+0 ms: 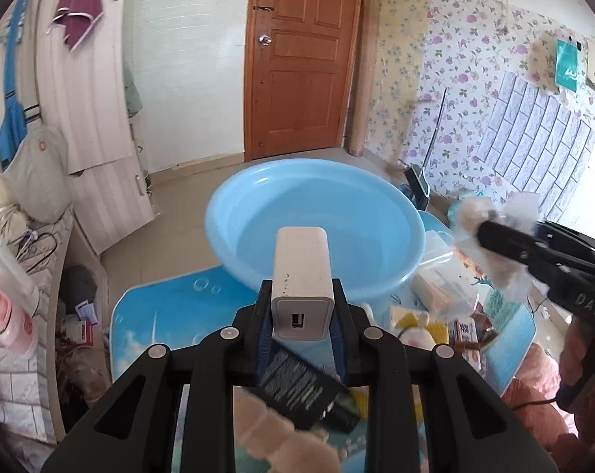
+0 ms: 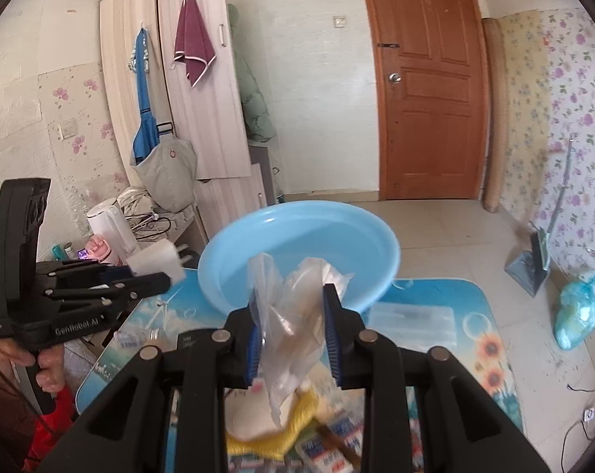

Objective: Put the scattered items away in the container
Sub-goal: 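Carry both items over the blue basin and open both tools to drop them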

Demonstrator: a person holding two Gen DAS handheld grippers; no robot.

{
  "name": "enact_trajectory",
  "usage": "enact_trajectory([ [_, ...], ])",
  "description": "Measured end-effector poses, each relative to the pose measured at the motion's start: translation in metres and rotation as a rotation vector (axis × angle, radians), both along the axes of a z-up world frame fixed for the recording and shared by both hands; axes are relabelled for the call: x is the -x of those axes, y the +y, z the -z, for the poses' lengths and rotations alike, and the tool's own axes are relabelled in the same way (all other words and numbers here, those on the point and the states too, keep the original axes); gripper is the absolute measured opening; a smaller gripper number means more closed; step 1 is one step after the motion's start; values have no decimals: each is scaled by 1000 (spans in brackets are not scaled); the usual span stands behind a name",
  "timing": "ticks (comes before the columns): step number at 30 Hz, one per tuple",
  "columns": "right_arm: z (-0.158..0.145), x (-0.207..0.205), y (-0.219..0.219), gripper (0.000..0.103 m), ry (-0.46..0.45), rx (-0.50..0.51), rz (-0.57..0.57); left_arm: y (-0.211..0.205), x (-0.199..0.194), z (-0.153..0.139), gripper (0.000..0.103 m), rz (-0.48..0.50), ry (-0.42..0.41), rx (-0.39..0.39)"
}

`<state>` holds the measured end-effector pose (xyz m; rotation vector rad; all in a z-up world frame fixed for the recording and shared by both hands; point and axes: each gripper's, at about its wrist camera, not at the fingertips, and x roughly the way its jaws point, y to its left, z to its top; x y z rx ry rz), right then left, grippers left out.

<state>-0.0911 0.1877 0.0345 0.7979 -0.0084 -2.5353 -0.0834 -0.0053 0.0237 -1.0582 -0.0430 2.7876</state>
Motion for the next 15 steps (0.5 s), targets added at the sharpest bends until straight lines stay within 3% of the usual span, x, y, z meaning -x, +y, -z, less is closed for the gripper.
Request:
enact_trajectory([
  [6,17,46,-15,27,-66,-6,-30,10,38,14,24,24,-36,12],
  [15,26,74,-15,27,-86,24,-20,29,74,38,27,96,-91,12],
])
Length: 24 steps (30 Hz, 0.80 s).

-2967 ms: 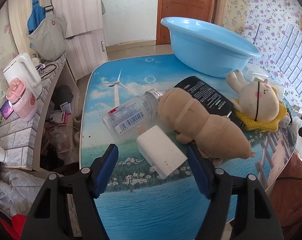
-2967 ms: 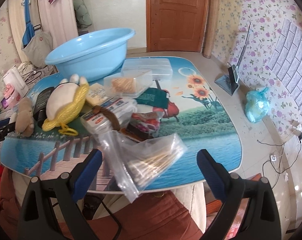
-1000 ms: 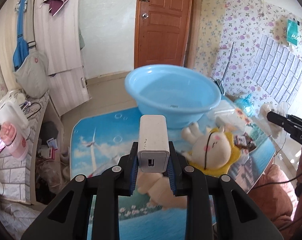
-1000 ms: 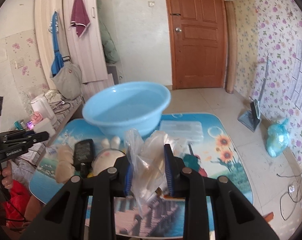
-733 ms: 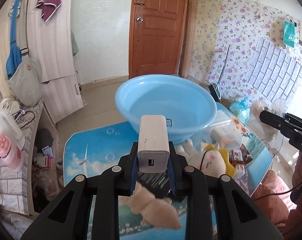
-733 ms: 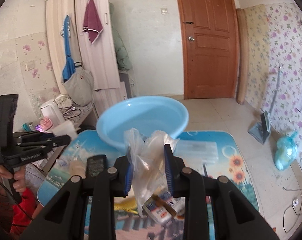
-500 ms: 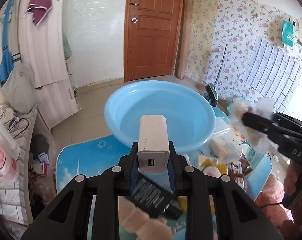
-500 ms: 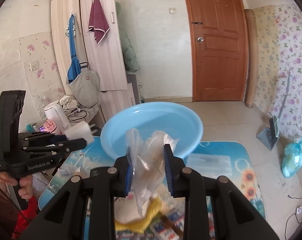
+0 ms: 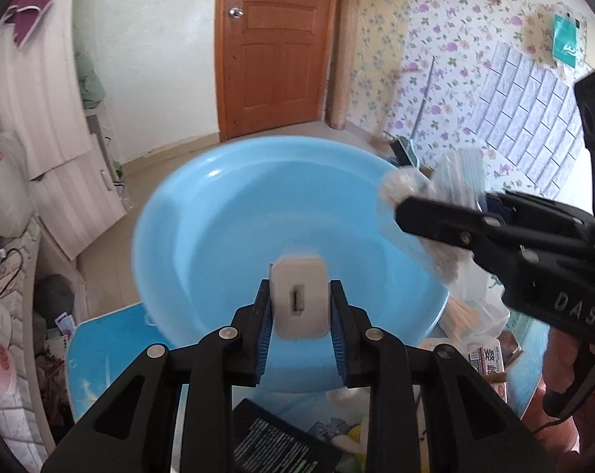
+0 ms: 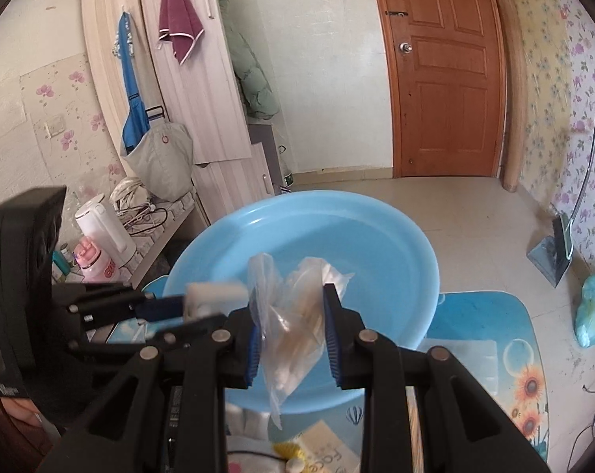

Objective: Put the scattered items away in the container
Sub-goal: 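Carry both items over the blue basin and open both tools to drop them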

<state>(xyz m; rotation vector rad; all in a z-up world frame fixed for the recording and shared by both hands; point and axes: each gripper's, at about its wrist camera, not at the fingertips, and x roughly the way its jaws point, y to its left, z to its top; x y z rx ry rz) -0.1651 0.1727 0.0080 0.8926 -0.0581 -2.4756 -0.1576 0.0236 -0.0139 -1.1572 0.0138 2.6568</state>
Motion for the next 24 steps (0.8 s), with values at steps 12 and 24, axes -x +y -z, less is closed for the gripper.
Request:
enact_trajectory([
  [12,2,0,-5,38,-6,26,7,-5,-14,-1,40,2,4,-17],
  [24,-10,-33,6,44,14,35,36,-4,-56,-15,88,-20,70,-18],
])
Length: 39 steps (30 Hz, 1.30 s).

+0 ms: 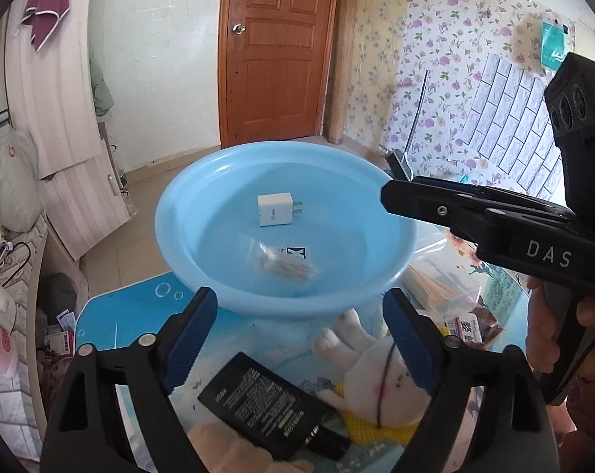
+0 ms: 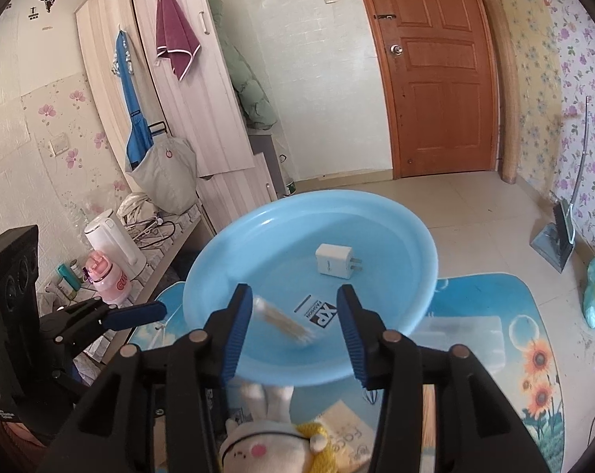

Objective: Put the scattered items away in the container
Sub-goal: 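Carry both items over the blue basin and open both tools to drop them, then withdraw both tools from the basin back over the table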

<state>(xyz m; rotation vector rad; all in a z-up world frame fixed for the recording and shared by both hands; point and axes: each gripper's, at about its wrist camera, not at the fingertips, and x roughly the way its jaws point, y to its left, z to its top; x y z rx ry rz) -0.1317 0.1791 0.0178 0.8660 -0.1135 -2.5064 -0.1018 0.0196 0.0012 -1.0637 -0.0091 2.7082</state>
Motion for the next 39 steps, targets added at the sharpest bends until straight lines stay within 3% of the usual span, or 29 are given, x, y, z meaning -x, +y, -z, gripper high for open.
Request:
enact_trajectory([
  [11,2,-45,9,44,23,-68,49,-10,-38,-1,97,-52,-6,-18],
  [15,-7,-65,13,44,90,-122,95,-14,-50,-4,101,-78,-2,-29],
  [19,-14,-81,15,62,144,-171,120,-9,-60,-8,103,-118,20,18],
  [23,-16,-91,23,66,170,-192,144,-4,-69,-9,103,-136,47,78],
  [28,-14,-93,33,74,157,-200,171,0,-80,-12,103,-107,119,92],
  [33,-10,-97,45,82,157,-191,208,3,-82,-10,103,-104,91,107],
  [37,-5,-96,47,101,147,-212,214,-1,-78,-4,103,-66,6,22],
  [39,-1,-97,49,103,156,-192,213,-2,-80,-3,103,-69,8,13],
])
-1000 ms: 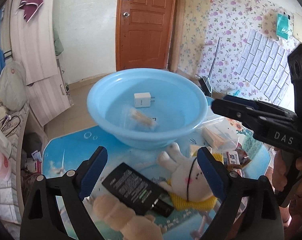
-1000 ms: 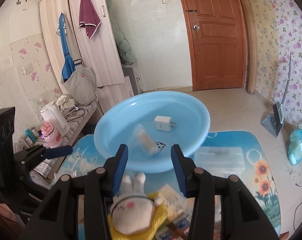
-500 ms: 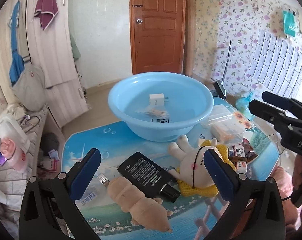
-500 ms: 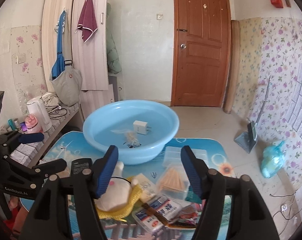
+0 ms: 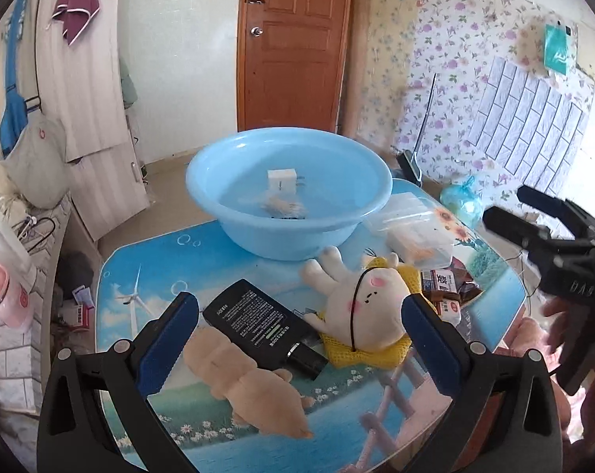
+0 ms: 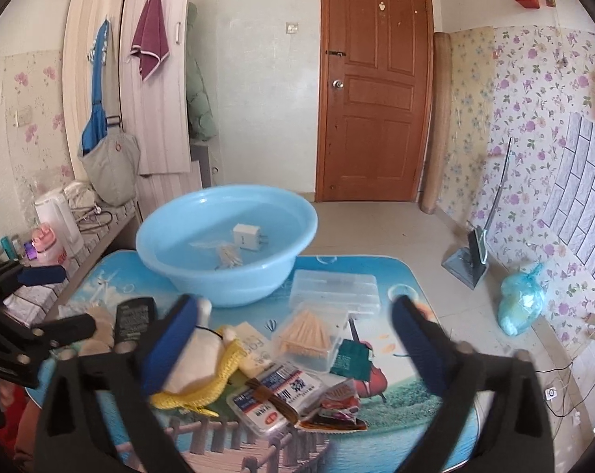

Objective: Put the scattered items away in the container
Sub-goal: 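Withdraw both tools from the basin back over the table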

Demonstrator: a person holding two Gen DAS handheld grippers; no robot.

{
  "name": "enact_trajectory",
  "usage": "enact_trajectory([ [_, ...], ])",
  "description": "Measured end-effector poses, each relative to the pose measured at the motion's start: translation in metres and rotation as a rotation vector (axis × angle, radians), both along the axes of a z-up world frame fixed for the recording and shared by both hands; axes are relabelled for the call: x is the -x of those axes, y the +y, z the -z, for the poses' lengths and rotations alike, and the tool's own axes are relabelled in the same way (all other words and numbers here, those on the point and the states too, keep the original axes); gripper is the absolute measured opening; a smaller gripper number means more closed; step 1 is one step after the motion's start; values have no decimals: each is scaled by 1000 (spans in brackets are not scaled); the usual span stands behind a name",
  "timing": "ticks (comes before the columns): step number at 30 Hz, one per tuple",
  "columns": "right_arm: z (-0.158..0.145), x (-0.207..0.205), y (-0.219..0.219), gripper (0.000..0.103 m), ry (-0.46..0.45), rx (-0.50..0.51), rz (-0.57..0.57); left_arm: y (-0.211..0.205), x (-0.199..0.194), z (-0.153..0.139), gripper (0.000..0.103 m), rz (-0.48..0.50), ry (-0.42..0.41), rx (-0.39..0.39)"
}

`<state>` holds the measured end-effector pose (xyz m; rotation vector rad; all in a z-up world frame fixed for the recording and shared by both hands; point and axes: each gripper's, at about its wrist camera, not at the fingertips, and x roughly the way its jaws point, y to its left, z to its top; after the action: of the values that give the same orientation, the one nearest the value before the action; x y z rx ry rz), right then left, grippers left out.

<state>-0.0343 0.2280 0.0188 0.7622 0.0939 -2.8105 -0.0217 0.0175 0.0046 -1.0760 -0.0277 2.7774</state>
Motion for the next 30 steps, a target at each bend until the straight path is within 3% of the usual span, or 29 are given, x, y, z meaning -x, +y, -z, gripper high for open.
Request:
enact_trajectory([
  [3,6,-2,1,103,-16,23,-9,1,-3,-1,103,-11,14,30],
  [7,18,3,-10,103,-134,-62,-21,-1,-5,1,103,-19,10,25],
  [30,36,-1,-10,103,-203,-40,-22,-11,-6,22,103,-4,-39,4],
])
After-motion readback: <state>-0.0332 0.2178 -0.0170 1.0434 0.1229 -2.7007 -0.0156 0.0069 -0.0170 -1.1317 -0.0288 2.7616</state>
